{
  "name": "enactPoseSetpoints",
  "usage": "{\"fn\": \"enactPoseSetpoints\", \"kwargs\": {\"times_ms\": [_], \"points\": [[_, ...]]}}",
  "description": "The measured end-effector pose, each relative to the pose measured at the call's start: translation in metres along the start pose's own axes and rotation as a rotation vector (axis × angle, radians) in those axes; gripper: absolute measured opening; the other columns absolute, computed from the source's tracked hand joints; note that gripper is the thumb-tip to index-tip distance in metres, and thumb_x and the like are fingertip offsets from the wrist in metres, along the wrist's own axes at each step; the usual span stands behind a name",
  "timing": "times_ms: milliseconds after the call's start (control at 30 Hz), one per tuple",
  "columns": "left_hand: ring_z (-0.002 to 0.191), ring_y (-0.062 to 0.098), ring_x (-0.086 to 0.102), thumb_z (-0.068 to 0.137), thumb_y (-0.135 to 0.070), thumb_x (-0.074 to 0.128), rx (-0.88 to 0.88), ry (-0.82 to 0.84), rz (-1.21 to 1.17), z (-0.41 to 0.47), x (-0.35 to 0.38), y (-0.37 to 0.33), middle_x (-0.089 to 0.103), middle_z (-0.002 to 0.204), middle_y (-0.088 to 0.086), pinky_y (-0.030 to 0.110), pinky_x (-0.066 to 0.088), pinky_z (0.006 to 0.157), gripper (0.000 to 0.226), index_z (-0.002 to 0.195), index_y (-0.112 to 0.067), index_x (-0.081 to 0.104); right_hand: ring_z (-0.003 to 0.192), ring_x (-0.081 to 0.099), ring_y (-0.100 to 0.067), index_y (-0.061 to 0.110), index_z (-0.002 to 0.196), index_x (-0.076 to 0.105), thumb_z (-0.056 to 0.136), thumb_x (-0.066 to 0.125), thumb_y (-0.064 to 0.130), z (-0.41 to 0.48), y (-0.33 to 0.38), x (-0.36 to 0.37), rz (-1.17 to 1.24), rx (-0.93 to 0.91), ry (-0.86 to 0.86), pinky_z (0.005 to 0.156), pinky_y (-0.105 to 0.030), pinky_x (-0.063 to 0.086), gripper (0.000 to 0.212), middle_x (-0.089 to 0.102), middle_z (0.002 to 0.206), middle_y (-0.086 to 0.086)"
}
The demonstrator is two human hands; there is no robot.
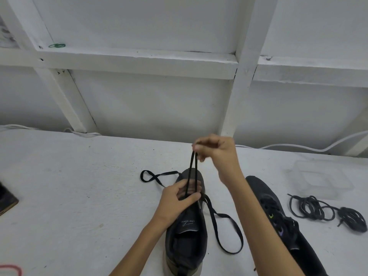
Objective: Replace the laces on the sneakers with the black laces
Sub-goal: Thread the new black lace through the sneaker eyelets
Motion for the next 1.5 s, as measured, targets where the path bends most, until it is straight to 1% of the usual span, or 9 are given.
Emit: {"fn": "enactPoseSetpoints", "kwargs": {"times_ms": [267,400,500,600,800,967,1133,1300,1500], "points": [[0.093,0.018,0.072,0.087,-0.01,0.069,-0.041,-0.02,-0.033,0.011,-0.001,-0.001,0.076,0.092,0.004,0.027,0.053,0.092,0.013,0.099,-0.015,0.072,0.052,0.058,-0.014,0.004,0.088,0.071,0.086,0.066,-0.005,0.046,0.014,-0.008,0.208,-0.009,-0.222,0.054,-0.022,0.052,0.01,0.065,0.071,-0.004],[0.091,0.02,0.072,0.088,-0.007,0.067,-0.06,-0.027,-0.072,0.012,0.0,0.001,0.076,0.091,0.007,0.028,0.054,0.09,0.013,0.1,-0.012,0.072,0.064,0.064,-0.011,0.007,0.129,0.057,0.085,0.073,0.007,0.024,-0.031,-0.021,-0.077,0.237,-0.114,0.05,-0.022,0.048,0.047,0.065,0.112,-0.005],[0.091,0.021,0.072,0.088,-0.007,0.068,-0.067,-0.037,-0.07,0.014,0.001,0.003,0.076,0.091,0.007,0.03,0.054,0.09,0.013,0.099,-0.01,0.073,0.052,0.051,-0.011,0.008,0.098,0.072,0.083,0.076,0.027,-0.005,-0.052,-0.031,-0.32,0.396,0.011,0.043,-0.018,0.035,0.025,0.07,0.088,-0.004],[0.09,0.017,0.073,0.089,-0.011,0.068,-0.046,-0.03,-0.003,0.014,0.001,0.001,0.076,0.089,0.005,0.03,0.054,0.09,0.013,0.101,-0.009,0.072,0.048,0.043,-0.008,0.008,0.07,0.072,0.084,0.073,0.039,-0.034,-0.068,-0.02,-0.451,0.482,0.204,0.044,-0.014,0.032,0.034,0.064,0.062,-0.003],[0.097,0.012,0.071,0.086,-0.016,0.072,-0.063,-0.039,0.032,0.014,0.002,0.001,0.076,0.095,-0.003,0.029,0.052,0.094,0.022,0.107,-0.022,0.072,0.059,0.049,-0.014,0.002,0.063,0.065,0.074,0.083,0.014,-0.033,-0.067,-0.008,-0.296,0.305,-0.008,0.055,-0.019,0.04,0.025,0.057,0.066,-0.005],[0.087,0.004,0.071,0.08,-0.011,0.077,-0.056,-0.032,0.137,0.019,-0.001,-0.004,0.076,0.087,-0.009,0.016,0.052,0.082,0.023,0.099,-0.021,0.072,0.043,0.04,-0.011,0.012,0.048,0.044,0.073,0.079,-0.004,-0.021,-0.05,-0.003,-0.162,0.255,-0.048,0.045,-0.02,0.033,0.046,0.042,0.055,0.004],[0.087,0.004,0.07,0.08,-0.006,0.076,-0.054,-0.016,0.098,0.015,0.0,-0.004,0.075,0.086,-0.01,0.012,0.051,0.08,0.024,0.099,-0.02,0.071,0.038,0.04,-0.012,0.001,0.055,0.055,0.078,0.071,-0.007,0.018,0.004,-0.004,0.023,0.122,-0.083,0.04,-0.02,0.03,0.029,0.045,0.053,0.0],[0.087,0.004,0.07,0.079,-0.006,0.077,-0.067,-0.004,0.099,0.017,-0.001,-0.003,0.075,0.088,-0.008,0.013,0.051,0.08,0.025,0.097,-0.023,0.071,0.045,0.044,-0.01,-0.016,0.081,0.067,0.082,0.072,0.0,0.062,0.046,-0.006,0.094,-0.015,-0.188,0.046,-0.02,0.038,0.017,0.059,0.078,-0.016],[0.089,0.013,0.072,0.082,-0.007,0.074,-0.11,0.001,0.067,0.021,-0.005,-0.002,0.076,0.091,0.0,0.022,0.054,0.085,0.018,0.098,-0.017,0.073,0.055,0.062,-0.015,-0.002,0.101,0.068,0.092,0.067,0.02,0.061,-0.021,-0.013,-0.321,0.223,-0.047,0.048,-0.023,0.053,0.024,0.067,0.087,-0.015]]}}
Point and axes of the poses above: each hand's wrist, its own z-axis towards the middle knuckle, its own x-axis out of the palm, y = z × x, the point moved 5 cm from there along z, towards the middle knuckle
